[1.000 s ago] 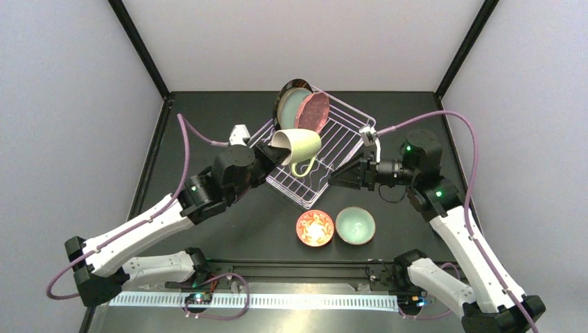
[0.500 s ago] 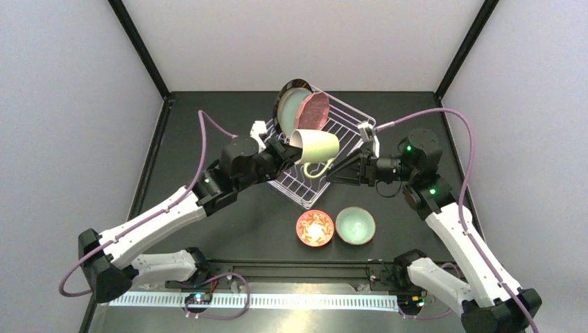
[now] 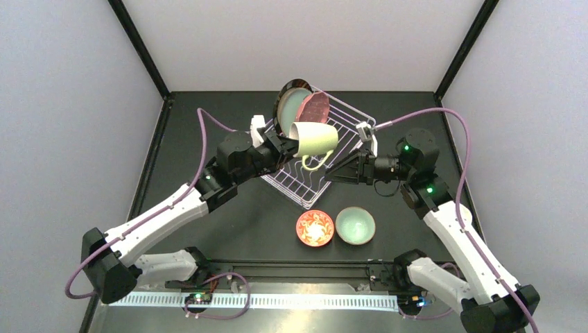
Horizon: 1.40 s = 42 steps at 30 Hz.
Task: Load the mixed dishes into the dish rack
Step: Pass from the left arm to the right
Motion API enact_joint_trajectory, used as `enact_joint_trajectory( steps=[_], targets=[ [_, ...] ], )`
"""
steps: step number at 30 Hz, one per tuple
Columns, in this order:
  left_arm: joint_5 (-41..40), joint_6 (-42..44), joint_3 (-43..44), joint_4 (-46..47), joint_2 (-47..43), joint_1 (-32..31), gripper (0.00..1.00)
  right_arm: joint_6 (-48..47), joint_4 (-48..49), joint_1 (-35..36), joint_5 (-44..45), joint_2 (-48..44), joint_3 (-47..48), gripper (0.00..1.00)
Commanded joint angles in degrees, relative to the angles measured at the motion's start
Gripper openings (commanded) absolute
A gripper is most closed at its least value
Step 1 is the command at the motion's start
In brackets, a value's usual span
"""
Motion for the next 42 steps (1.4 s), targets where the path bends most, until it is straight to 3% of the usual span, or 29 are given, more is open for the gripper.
enact_joint_trajectory(
  steps=[1,13,23,35,42],
  targets=[
    [2.8,-1.7,0.7,7.7,-1.9,0.7,0.01,0.7,1.3,0.4,1.0,-0.1,-1.6,0.95],
    [5.2,-2.9,-1.7,11.0,-2.2,0.8,0.01,3.2,7.5,0.4,2.0,3.8,-1.1,0.94],
    [6.2,-6.3,-8.0,22.8,-1.8,0.7,0.01,6.0,12.1,0.4,2.4,7.0,-1.1,0.94],
    [7.3,-6.5,-7.5,32.0,4.6,0.2,0.01,8.4,16.6,0.4,2.7,10.8,-0.8,0.93],
    [7.6,-6.5,-6.7,32.8,7.6,-0.2,0.01,8.8,17.3,1.4,3.3,13.2,1.6,0.92]
  ],
)
